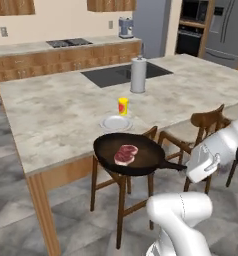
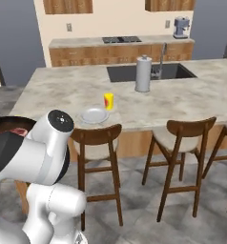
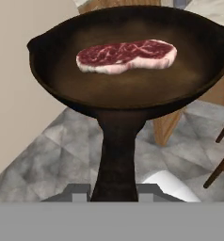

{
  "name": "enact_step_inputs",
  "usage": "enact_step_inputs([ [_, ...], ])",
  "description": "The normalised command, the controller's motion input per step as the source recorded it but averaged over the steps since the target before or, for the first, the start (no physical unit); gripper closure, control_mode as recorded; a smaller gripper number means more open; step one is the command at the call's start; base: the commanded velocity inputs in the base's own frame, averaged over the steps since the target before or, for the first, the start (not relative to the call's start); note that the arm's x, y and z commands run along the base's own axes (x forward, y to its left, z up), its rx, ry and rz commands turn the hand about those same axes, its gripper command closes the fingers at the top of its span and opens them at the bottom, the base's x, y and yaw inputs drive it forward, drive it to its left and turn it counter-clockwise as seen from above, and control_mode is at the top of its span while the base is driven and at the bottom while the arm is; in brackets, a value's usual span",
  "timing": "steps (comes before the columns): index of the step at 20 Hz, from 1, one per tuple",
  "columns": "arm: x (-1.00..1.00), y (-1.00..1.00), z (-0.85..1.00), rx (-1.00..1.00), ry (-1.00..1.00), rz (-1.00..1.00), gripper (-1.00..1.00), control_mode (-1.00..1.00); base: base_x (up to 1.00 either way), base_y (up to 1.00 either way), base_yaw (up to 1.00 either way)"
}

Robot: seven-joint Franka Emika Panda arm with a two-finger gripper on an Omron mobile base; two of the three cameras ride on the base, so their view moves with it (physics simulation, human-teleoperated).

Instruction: Pick up the pan with the steak in it and place it on the dining table. Then place the steak on the plate.

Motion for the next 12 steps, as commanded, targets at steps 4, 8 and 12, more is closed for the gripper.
enact_step_inputs([
  [4,0.00,0.00,0.00,0.00,0.00,0.00,1.00,1.00,0.06,-0.02,0.32],
  [8,0.00,0.00,0.00,0.00,0.00,0.00,1.00,1.00,0.09,-0.21,0.00],
  [12,0.00,0.00,0.00,0.00,0.00,0.00,1.00,1.00,0.33,-0.66,0.08],
])
